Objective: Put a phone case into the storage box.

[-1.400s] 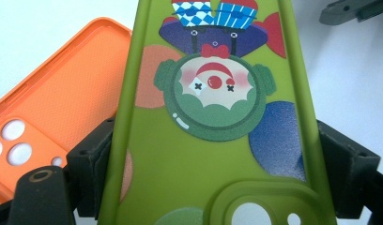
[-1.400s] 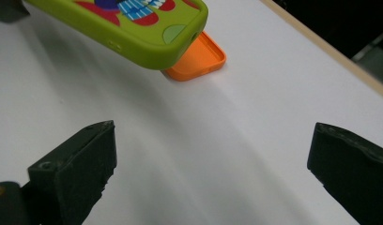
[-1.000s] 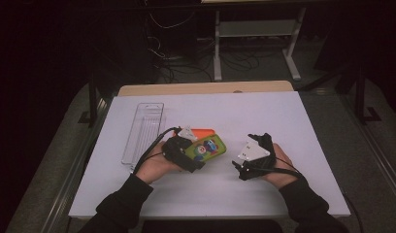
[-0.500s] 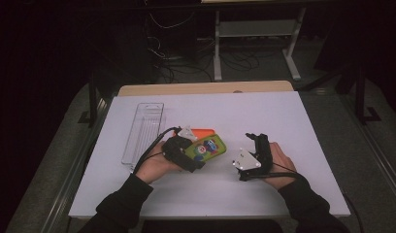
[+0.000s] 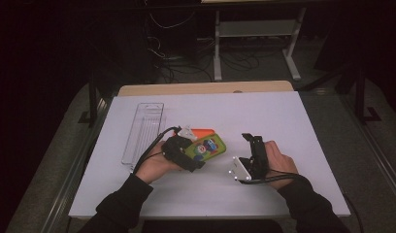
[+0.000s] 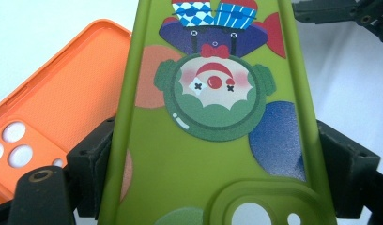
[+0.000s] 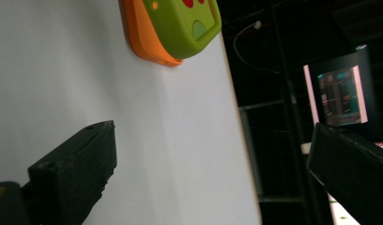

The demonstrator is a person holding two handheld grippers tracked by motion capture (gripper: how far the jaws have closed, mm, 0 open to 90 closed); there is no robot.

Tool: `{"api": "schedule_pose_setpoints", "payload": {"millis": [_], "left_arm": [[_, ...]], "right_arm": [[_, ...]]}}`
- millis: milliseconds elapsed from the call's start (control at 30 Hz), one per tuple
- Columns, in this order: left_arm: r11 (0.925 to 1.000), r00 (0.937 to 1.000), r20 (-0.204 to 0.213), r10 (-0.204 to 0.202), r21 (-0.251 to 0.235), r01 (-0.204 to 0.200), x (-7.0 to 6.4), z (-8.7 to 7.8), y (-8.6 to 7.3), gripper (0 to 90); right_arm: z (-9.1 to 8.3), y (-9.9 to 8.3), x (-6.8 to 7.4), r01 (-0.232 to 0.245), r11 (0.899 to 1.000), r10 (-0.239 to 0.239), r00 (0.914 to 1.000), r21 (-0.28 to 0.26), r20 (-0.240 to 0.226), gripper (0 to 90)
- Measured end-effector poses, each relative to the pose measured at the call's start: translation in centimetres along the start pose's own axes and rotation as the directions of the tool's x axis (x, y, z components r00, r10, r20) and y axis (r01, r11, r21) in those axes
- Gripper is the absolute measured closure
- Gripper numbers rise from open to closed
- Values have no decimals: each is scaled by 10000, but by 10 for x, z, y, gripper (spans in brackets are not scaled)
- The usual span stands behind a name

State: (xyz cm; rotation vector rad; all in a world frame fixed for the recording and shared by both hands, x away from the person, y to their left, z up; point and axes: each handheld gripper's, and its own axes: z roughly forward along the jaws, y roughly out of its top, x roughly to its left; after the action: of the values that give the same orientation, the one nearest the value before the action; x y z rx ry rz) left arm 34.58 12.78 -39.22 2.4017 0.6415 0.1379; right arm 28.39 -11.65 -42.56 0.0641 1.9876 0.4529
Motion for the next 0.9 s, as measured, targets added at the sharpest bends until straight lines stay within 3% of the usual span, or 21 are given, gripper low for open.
{"api": "schedule_pose_setpoints", "payload": {"millis": [133, 200, 300, 367, 467, 500, 633, 733, 767, 900], "left_arm": [[9997, 9998, -6, -207, -151, 207, -1, 1, 0, 153], [9997, 9997, -9, -235, -92, 235, 0, 1, 0, 153], [9999, 10000, -49, 17, 110, -17, 2, -1, 1, 153], [9991, 9993, -25, -372, -221, 372, -1, 1, 1, 153], [9990, 9992, 17, -401, -191, 401, -1, 1, 2, 153], [9998, 9998, 37, -206, -23, 206, 0, -1, 2, 153], [10000, 10000, -48, -20, 96, 21, 0, -1, 4, 153], [9994, 9995, -61, -312, -117, 311, -3, 1, 5, 153], [9999, 10000, -3, -43, 165, 43, -1, 0, 5, 153], [9999, 10000, 29, -31, 111, 30, -4, 1, 7, 153]], "right_arm": [[0, 1, 2, 1062, 9943, -1062, 9929, 25, 536, 10], [0, 2, 4, 1242, 9923, -1241, 9902, 15, 640, 10], [-1, 4, 5, 1469, 9891, -1457, 9860, -93, 815, 10], [-2, 6, 6, 1630, 9865, -1614, 9836, -133, 808, 10], [-2, 10, 9, 1691, 9854, -1669, 9823, -195, 853, 10], [-1, 12, 9, 1909, 9812, -1871, 9772, -292, 1006, 10], [1, 18, 12, 2008, 9787, -1954, 9750, -425, 1057, 11], [3, 23, 13, 2224, 9729, -2140, 9698, -633, 1173, 11], [4, 25, 15, 2269, 9713, -2173, 9685, -710, 1218, 12], [8, 33, 18, 2429, 9668, -2320, 9647, -797, 1249, 24]]}}
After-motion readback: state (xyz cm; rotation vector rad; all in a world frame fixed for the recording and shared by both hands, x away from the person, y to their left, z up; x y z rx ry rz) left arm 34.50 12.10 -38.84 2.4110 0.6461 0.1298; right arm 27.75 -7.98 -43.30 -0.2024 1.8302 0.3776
